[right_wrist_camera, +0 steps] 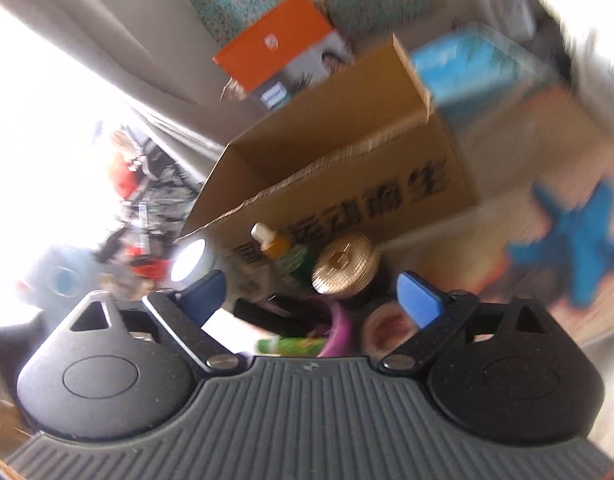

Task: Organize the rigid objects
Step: 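Reach the right tool into the pink bowl and close on the green lip balm tube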

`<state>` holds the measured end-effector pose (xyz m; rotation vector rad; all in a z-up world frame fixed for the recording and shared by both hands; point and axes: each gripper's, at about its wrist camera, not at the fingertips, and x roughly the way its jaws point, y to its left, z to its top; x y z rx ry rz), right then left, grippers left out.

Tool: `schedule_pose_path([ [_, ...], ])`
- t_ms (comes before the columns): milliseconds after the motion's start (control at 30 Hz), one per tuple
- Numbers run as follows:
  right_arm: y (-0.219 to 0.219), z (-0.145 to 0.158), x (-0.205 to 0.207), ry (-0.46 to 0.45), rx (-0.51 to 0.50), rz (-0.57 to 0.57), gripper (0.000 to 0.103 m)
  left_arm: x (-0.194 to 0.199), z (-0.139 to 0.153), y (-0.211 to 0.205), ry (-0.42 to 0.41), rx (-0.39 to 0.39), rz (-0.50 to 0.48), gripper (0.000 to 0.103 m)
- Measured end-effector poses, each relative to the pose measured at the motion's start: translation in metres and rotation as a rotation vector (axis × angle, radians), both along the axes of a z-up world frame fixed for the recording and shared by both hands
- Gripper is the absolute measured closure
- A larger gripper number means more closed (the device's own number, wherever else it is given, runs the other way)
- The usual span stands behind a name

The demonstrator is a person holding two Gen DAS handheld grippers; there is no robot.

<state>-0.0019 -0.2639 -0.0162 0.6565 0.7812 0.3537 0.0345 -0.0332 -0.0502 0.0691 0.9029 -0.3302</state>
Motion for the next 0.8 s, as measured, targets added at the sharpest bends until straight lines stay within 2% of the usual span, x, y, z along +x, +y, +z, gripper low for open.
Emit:
schedule_pose_path([
  [33,0.002,-0.007,0.004,0.029,0.035,0.01,0.029,0.002,-0.003,-0.001,0.011,-0.001,-0.011,0.034],
  [133,0.007,-0.026,0.012,0.11,0.143,0.032,0.04,0.008,-0.011,-0.005,0.033,-0.001,-0.039,0.045],
  [233,0.011,-0.042,0.02,0.174,0.213,0.042,0.05,0.014,-0.015,-0.005,0.05,-0.01,-0.058,0.049],
  [400,0.019,-0.056,0.026,0.234,0.273,0.051,0.056,0.02,-0.017,-0.001,0.082,-0.066,-0.087,0.062],
  [533,0.021,-0.059,0.028,0.248,0.292,0.047,0.058,0.016,-0.012,0.0,0.08,-0.091,-0.098,0.074],
  [800,0.014,-0.066,0.025,0.261,0.328,0.034,0.06,0.001,0.0,-0.002,0.034,-0.081,-0.135,0.084],
])
